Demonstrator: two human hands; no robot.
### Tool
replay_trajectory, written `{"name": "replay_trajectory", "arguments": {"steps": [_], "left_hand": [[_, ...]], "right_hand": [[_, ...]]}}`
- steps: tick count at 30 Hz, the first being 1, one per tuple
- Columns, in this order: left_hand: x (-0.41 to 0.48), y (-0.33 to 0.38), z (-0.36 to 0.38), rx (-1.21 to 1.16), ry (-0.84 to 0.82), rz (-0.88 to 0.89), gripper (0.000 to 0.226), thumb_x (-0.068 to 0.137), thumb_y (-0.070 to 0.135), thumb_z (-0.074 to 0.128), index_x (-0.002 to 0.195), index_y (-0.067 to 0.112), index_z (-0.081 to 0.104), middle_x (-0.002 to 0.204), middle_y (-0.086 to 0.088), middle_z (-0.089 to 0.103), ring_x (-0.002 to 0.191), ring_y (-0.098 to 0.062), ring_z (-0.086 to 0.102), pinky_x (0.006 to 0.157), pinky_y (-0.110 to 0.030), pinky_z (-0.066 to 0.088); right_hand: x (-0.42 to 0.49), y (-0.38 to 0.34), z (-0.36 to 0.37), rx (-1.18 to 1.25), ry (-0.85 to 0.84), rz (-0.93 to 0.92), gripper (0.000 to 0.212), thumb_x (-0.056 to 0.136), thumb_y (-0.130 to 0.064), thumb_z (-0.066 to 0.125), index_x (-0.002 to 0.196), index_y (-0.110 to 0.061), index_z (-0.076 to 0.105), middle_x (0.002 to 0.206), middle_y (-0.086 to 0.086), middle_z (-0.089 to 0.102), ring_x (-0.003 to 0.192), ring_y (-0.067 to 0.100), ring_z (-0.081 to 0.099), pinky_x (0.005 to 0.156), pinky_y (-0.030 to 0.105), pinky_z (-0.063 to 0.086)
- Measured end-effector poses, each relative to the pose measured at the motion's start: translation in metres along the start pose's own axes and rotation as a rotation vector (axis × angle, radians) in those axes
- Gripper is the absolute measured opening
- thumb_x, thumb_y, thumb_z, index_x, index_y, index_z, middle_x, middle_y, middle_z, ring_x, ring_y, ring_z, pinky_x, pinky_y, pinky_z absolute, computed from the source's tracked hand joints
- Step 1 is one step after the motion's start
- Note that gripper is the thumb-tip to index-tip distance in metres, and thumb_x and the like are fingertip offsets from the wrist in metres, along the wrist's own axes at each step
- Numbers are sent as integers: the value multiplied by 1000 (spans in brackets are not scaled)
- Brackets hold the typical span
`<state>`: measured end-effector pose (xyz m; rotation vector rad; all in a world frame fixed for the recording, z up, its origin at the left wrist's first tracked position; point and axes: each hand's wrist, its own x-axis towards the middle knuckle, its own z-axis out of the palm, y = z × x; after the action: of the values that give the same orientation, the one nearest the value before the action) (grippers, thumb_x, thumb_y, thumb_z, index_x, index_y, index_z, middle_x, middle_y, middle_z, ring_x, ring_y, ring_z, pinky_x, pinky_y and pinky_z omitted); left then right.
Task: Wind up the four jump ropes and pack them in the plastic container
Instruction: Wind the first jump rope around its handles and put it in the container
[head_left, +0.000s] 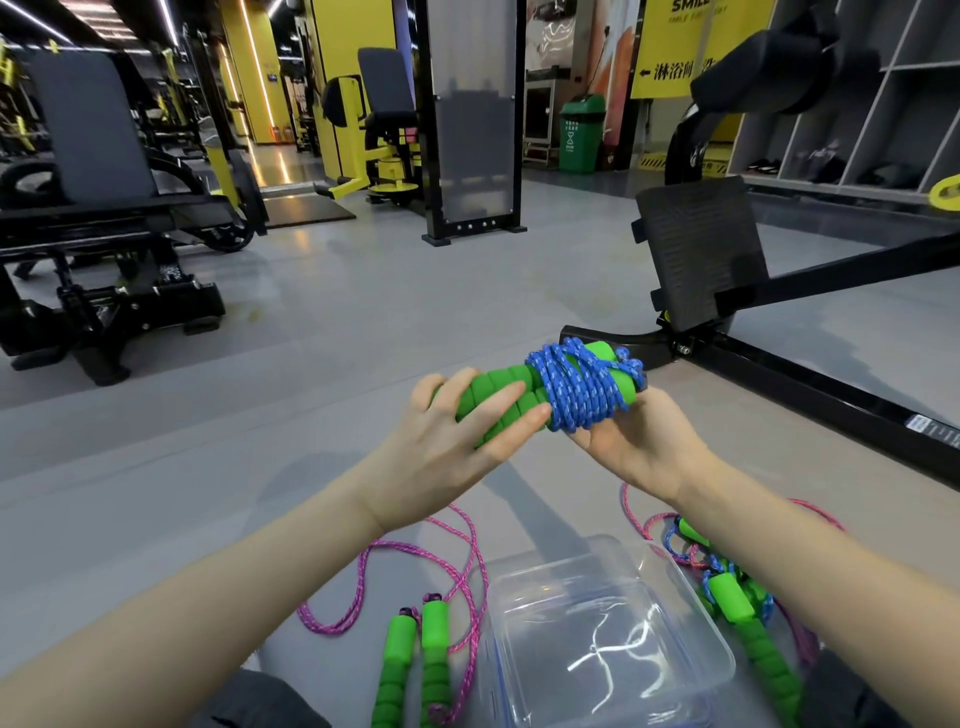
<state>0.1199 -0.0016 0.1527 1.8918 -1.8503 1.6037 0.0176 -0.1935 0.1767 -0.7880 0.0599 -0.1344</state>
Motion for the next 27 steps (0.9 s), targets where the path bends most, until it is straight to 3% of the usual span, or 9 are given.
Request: {"name": "replay_trajectory", "arguments": {"steps": [3,6,10,14,16,19,21,24,27], "left_hand": [[-3,4,7,7,-31,-51,48,92,3,37,139,16,38,133,-11,42,103,-39,49,76,-42,41],[-8,7,14,-22,-93,-70,58,86,5,53,141,16,37,134,-10,42,101,-39,55,73,-41,43],[-11,9,16,-39,-133,-61,59,86,7,56,141,16,37,135,-10,43,102,-39,58,76,-41,43],[3,16,15,-34,-160,-91,53,88,2,37,139,17,37,131,-9,41,97,-37,58,73,-39,44],[7,16,19,-37,-179,-99,51,89,0,30,138,16,39,130,-10,42,95,-36,57,71,-38,44],[4,23,30,-46,-219,-98,49,93,2,21,136,15,40,128,-12,53,92,-37,59,71,-38,45],[0,40,40,-49,-239,-60,50,95,4,14,136,17,40,125,-12,58,93,-38,60,72,-38,47],[-13,78,65,-124,-276,-15,49,91,5,27,136,18,38,127,-10,47,98,-37,54,75,-37,45],[-35,119,86,-225,-306,-6,57,83,10,56,136,23,41,131,-9,43,104,-31,48,80,-35,38]], "right_hand": [[6,5,-9,55,51,0,41,72,0,46,110,-3,59,112,17,63,103,27,60,83,37,57],[7,7,-19,-240,66,-15,35,84,11,32,107,-2,55,108,16,57,101,22,55,89,29,53],[1,5,-28,-486,52,4,28,88,16,39,102,5,61,97,9,71,94,17,65,91,25,52],[2,3,-31,-340,65,20,31,87,14,37,106,2,59,104,10,69,100,21,63,90,27,53],[0,3,-33,-242,46,34,37,78,16,39,106,4,60,105,13,68,98,21,65,91,29,53],[-10,8,-38,-147,-7,62,47,60,2,68,106,1,64,105,15,68,96,22,66,96,34,49],[-15,13,-49,-101,91,51,59,56,-21,85,109,-9,63,109,12,68,98,23,65,98,40,48],[-20,36,-74,-33,411,69,30,82,-39,65,100,-15,64,104,8,68,96,21,63,92,38,50],[-32,70,-112,7,583,170,29,90,-37,55,107,-14,62,104,8,66,91,20,61,80,33,52]]}}
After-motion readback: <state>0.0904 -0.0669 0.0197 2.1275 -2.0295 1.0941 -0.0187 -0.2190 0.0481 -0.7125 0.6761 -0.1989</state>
